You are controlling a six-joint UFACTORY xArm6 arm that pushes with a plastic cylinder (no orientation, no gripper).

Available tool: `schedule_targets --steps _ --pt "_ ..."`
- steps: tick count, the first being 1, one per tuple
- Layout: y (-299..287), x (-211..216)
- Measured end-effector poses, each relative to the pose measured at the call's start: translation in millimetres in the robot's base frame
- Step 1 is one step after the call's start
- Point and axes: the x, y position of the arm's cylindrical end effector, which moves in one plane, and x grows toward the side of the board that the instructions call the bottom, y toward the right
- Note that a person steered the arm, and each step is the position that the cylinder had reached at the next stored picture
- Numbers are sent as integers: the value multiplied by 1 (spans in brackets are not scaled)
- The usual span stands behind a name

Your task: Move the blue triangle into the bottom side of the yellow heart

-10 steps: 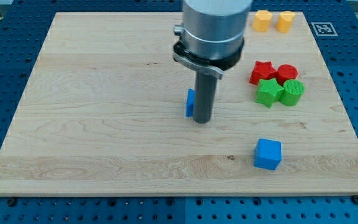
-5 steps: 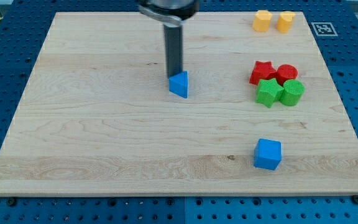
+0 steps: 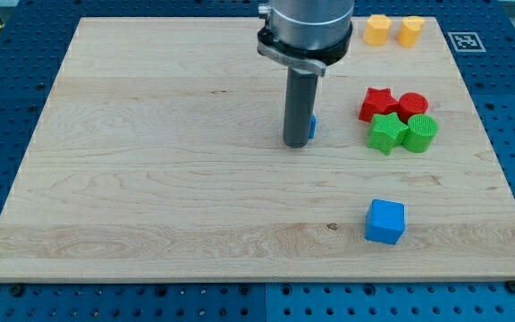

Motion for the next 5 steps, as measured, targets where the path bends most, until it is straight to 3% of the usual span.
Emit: schedule_targets --steps 3,4,5 --pt "15 -59" --pt "-18 -67" --pt "-13 -106"
